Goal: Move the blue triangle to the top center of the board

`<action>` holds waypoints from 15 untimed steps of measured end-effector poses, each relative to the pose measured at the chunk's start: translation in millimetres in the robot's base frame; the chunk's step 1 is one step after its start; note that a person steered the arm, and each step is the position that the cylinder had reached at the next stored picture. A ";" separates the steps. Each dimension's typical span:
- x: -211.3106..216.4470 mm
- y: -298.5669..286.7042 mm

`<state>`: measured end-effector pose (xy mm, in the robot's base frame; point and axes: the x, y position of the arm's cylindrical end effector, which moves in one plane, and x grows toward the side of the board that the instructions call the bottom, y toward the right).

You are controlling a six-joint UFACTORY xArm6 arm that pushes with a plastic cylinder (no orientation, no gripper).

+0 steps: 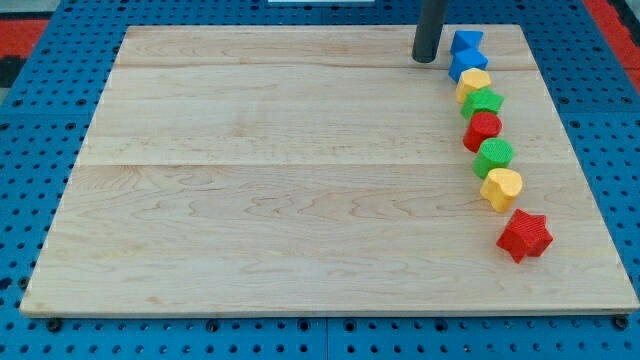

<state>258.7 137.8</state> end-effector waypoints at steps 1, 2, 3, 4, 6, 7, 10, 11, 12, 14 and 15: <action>0.2 0.4; 0.2 -0.4; -21.9 -34.0; -65.0 -56.4; -66.9 0.6; -67.4 37.6; -38.6 73.1; -36.0 -19.3; -42.1 -32.8; -17.7 91.6; 34.2 51.2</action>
<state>292.9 189.0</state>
